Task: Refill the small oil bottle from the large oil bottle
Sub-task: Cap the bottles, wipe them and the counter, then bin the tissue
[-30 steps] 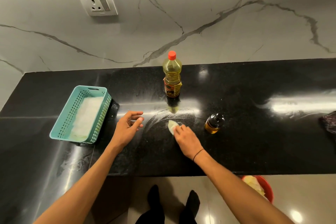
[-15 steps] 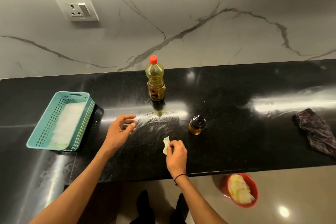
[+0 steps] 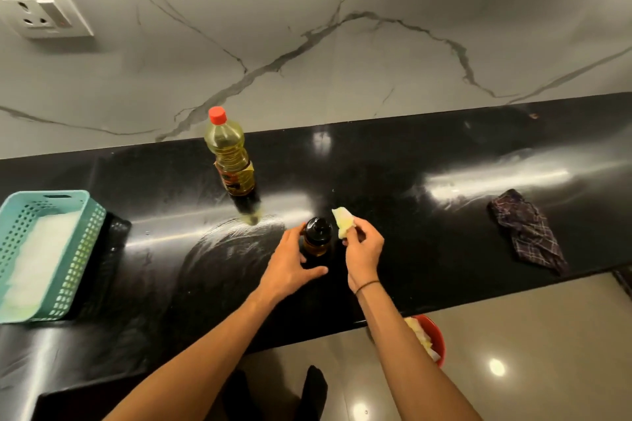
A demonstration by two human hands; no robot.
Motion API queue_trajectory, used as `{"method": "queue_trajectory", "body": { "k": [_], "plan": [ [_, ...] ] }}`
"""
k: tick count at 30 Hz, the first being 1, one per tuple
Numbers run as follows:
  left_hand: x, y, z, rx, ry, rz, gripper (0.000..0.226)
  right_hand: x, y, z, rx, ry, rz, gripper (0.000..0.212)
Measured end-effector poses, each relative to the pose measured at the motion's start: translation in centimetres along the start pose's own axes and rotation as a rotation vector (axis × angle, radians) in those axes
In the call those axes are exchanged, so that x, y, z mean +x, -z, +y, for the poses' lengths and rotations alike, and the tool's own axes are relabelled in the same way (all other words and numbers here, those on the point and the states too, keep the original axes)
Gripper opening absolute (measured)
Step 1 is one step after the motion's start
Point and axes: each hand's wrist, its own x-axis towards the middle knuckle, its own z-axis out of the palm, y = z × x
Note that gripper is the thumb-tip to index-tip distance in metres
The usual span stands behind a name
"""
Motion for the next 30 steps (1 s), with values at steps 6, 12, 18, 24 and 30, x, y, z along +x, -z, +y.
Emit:
{"method": "queue_trajectory", "body": {
  "k": [6, 12, 18, 24, 30],
  "plan": [
    [3.5, -1.2, -0.7, -0.039, -0.006, 0.065, 0.081, 2.7, -1.5, -0.9, -0.101, 0.017, -0.277, 0.023],
    [3.6, -1.2, -1.1, -0.073, -0.035, 0.100, 0.065, 2.2, 0.1, -0.4, -0.242, 0.103, -0.375, 0.023],
    [2.6, -2.2, -0.4, -0.093, 0.033, 0.255, 0.051, -1.0, -0.1, -0.8, -0.325, 0.197, -0.230, 0.017],
    [2.9, -0.7, -1.7, -0.080, -0.007, 0.101, 0.089, -1.4, -1.4, -1.3, -0.269, 0.118, -0.125, 0.022],
    [4.2, 0.6, -2.3, -0.136, -0.168, -0.027, 0.061, -1.6, -1.0, -1.6, -0.337, 0.210, -0.164, 0.021]
  ]
}}
